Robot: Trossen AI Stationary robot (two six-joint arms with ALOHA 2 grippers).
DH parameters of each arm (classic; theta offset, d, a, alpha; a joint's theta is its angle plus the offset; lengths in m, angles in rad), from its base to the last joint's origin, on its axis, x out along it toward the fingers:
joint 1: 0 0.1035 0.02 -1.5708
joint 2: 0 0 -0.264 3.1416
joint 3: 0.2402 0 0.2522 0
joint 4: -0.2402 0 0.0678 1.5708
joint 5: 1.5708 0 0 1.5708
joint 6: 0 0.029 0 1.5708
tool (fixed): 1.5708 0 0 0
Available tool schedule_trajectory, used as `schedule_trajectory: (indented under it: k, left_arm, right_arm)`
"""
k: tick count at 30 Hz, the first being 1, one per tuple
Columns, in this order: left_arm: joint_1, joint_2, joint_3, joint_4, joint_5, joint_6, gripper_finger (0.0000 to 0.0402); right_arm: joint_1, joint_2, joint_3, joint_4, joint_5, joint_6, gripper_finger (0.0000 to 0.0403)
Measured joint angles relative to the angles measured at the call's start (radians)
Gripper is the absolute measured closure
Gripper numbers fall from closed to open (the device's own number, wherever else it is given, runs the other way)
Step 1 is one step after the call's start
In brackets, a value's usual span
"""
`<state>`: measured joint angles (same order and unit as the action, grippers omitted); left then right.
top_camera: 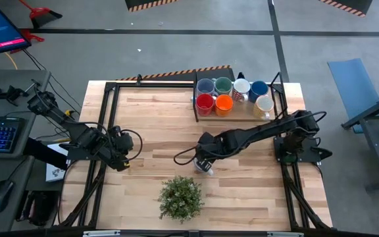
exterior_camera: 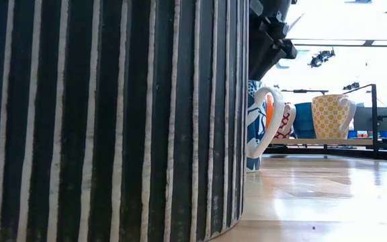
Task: Place coffee mugs
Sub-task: Put the blue patterned mug on the shelf
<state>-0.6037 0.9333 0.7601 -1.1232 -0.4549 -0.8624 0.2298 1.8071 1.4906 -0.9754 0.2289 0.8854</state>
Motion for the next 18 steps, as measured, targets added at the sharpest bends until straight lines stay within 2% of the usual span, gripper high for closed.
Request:
schedule_trajectory:
  k: [7,18]
  left_arm:
    - [0.0,0.0,0.0,0.001,0.0,0.0,0.0401]
    - [0.0,0.0,0.0,0.003,0.0,0.0,0.0401]
  right_arm:
    - [0.003,0.049,0.0,0.004,-0.045,-0.003,0.032]
    - [0.002,0.118,0.0,0.018,-0.049,0.009,0.032]
